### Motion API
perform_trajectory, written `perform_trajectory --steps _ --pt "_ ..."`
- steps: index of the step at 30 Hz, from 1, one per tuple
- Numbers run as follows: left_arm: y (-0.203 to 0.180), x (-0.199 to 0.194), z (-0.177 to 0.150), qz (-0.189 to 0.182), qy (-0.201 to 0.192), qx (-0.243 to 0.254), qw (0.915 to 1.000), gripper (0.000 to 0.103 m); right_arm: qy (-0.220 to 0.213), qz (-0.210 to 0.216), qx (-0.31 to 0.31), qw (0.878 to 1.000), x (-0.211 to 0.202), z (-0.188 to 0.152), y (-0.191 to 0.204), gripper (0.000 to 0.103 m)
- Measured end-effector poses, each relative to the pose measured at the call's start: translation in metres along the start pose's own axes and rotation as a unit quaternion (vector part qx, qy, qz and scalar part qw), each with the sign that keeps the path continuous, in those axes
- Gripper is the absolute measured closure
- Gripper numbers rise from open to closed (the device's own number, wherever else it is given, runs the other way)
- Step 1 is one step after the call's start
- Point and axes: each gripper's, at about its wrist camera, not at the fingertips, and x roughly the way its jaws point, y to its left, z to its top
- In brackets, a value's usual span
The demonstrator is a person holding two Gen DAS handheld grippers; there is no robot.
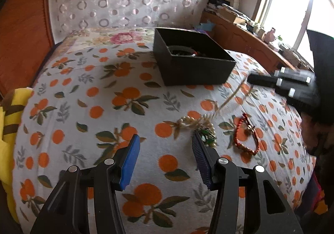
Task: Organize jewelry
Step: 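Return both tools to the green-pendant necklace and red cord bracelet, then grasp the green-pendant necklace with the left tool while the right tool grasps pearls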
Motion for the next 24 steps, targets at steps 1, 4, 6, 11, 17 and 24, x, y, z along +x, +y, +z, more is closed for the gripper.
perform_trajectory --steps 1,4,6,11,17,24 --pt "-0.003 0.001 0.000 -0.003 0.001 0.001 1.0000 0.054 -0.008 -0.003 0.003 1.000 -0.006 0.003 -0.004 0.093" --pt "-0.009 0.003 0.002 -0.010 0.002 0.005 0.9999 0.054 -0.032 -0.018 0.013 0.999 -0.025 0.012 -0.018 0.093" --pt "-0.013 0.004 0.003 -0.015 0.002 0.008 0.9999 0.054 -0.040 -0.030 0.017 0.999 -0.033 0.015 -0.026 0.093" --pt "-0.024 0.012 0.009 -0.026 0.004 0.014 0.9996 0.054 -0.052 -0.050 0.031 0.997 -0.049 0.012 -0.044 0.093" --pt "-0.039 0.023 0.012 -0.039 0.011 0.028 0.9988 0.054 -0.050 -0.057 0.039 0.996 -0.054 0.004 -0.052 0.093" --pt "-0.052 0.036 0.018 -0.046 0.023 0.048 0.9975 0.063 -0.040 -0.054 0.040 0.997 -0.046 -0.002 -0.049 0.093"
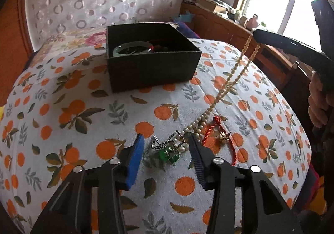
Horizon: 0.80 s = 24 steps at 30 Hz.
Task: Organize jewelry
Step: 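Grasp the green-pendant necklace with the left tool while the right tool grasps pearls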
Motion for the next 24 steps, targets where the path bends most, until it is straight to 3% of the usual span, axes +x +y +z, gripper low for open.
perform_trajectory --steps 5,11,17,21,24 --pt "-0.003 0.004 -0.002 0.021 0.009 0.014 0.9996 0.064 0.000 -0.004 0.004 1.000 -0.002 -0.002 -0.004 0.093" --pt "0.014 -0.003 -0.006 0.043 0.008 -0.003 0.9990 0.065 -0.003 -0.009 0.009 1.000 -0.005 -0.001 -0.010 0.093" --pt "0.017 -0.004 -0.008 0.049 0.006 -0.003 0.9988 0.075 -0.005 -0.008 0.007 1.000 -0.005 0.001 -0.010 0.093" --pt "0.016 -0.003 -0.008 0.043 0.004 0.000 0.9991 0.087 -0.002 -0.005 0.003 1.000 -0.005 0.001 -0.007 0.093" --pt "0.016 -0.004 -0.007 0.042 0.001 -0.001 0.9991 0.088 0.000 -0.004 0.001 1.000 -0.004 0.002 -0.003 0.093"
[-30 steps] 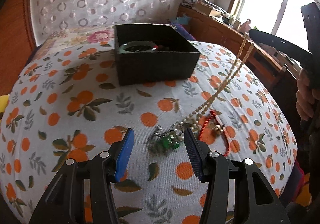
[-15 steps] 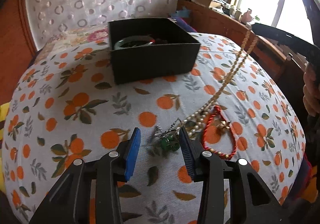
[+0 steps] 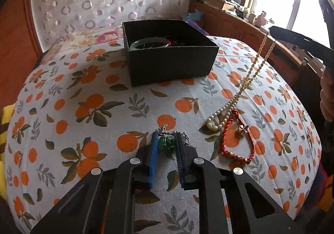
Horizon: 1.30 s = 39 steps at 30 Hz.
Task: Organize jewelry
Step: 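Grasp the green-pendant necklace with the left tool while the right tool grasps pearls, then lower the green-pendant necklace into the box while the right tool drops its pearls in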
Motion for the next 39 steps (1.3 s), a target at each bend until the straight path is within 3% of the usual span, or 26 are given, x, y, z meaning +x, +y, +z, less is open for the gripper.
perform_trajectory --steps 9,22,30,39 --pt "-0.002 -0.024 0.022 -0.012 -0.038 0.000 0.9992 0.091 -0.017 0.004 -0.014 1.000 -0.007 0.015 0.009 0.093" --pt "-0.006 -0.047 0.088 0.000 -0.098 0.022 0.9949 0.091 -0.090 0.003 -0.036 0.995 -0.032 0.085 0.012 0.093" --pt "0.007 -0.020 0.116 0.005 -0.096 0.008 0.9953 0.091 -0.118 0.000 -0.042 0.992 -0.029 0.128 0.004 0.093" --pt "0.023 0.008 0.121 -0.005 -0.075 -0.014 0.9971 0.090 -0.108 0.011 -0.055 0.993 -0.004 0.140 0.010 0.093"
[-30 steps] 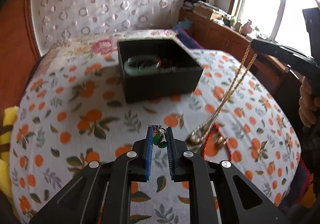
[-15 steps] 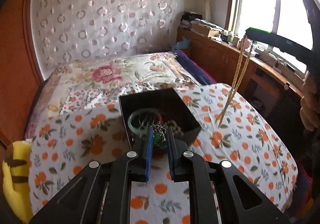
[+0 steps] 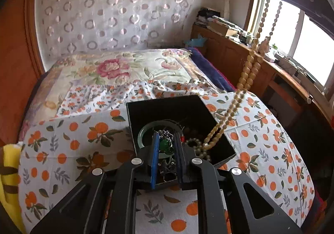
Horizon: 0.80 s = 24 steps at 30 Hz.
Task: Organize jewelry
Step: 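Lower the green-pendant necklace into the box while the right tool drops its pearls in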
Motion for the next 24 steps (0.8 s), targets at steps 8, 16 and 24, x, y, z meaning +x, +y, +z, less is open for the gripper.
perform_trajectory --steps 8,16,24 --pt "0.006 -0.009 -0.001 -0.001 -0.010 -0.005 0.9999 0.088 0.029 0.013 -0.004 0.999 0.024 -0.014 0.009 0.093" --pt "0.009 -0.024 -0.004 0.009 -0.023 -0.004 0.9997 0.078 0.070 0.023 0.004 0.997 0.047 -0.038 0.017 0.093" --pt "0.006 -0.035 -0.016 0.013 -0.027 -0.002 0.9995 0.067 0.090 0.027 0.014 0.995 0.056 -0.050 0.020 0.092"
